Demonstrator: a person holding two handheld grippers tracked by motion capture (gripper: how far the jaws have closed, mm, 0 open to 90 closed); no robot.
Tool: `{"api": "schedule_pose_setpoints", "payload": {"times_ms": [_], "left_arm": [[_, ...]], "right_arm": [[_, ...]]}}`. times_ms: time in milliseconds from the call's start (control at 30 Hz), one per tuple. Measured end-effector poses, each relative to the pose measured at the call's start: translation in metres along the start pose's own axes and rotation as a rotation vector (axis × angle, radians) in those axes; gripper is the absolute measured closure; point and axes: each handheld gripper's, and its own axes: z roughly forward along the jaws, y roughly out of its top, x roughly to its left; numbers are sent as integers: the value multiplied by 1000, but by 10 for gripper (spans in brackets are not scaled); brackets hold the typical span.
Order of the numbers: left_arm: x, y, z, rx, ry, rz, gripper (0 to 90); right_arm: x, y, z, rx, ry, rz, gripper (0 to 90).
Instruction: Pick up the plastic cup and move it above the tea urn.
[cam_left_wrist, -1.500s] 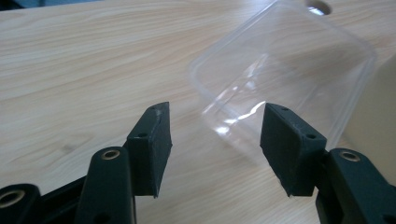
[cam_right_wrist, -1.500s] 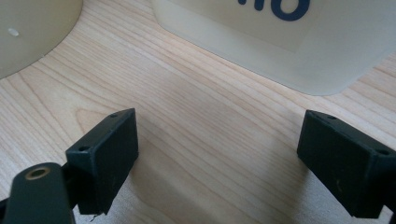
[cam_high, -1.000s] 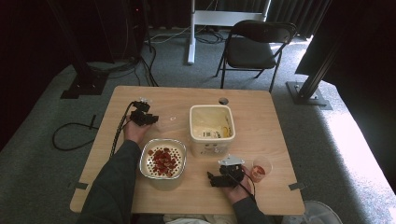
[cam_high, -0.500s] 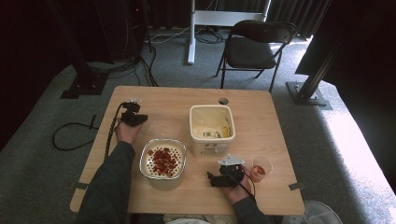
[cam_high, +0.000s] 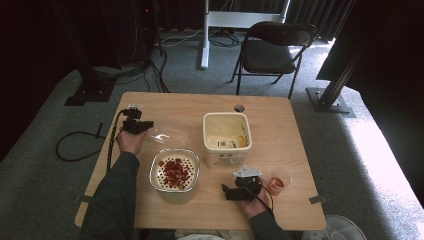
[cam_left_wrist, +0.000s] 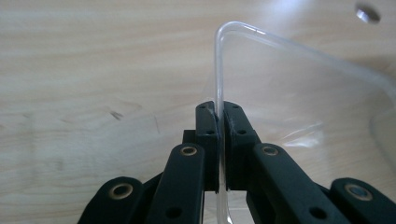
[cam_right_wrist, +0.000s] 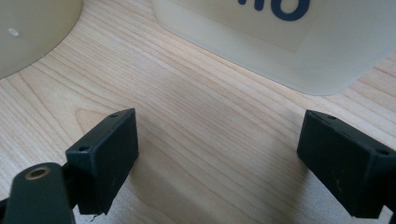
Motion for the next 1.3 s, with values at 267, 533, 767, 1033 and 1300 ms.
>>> {"api": "schedule_pose_setpoints", "payload": {"times_ms": [267, 533, 767, 1033, 1300], "left_arm": [[-4, 18, -24, -72, -46, -41, 878], [-25, 47, -46, -111, -58, -16, 878], [-46, 77, -67, -137, -85, 1, 878], [-73, 92, -73, -150, -191, 1, 877], [-103, 93, -62, -107, -240, 49, 874]], "right_arm": [[0, 0, 0, 0, 0, -1, 121], [1, -1, -1, -6, 7, -10, 135], [1, -1, -1, -6, 7, -10, 135], [1, -1, -1, -7, 7, -9, 135], [1, -1, -1, -7, 7, -9, 135]]}}
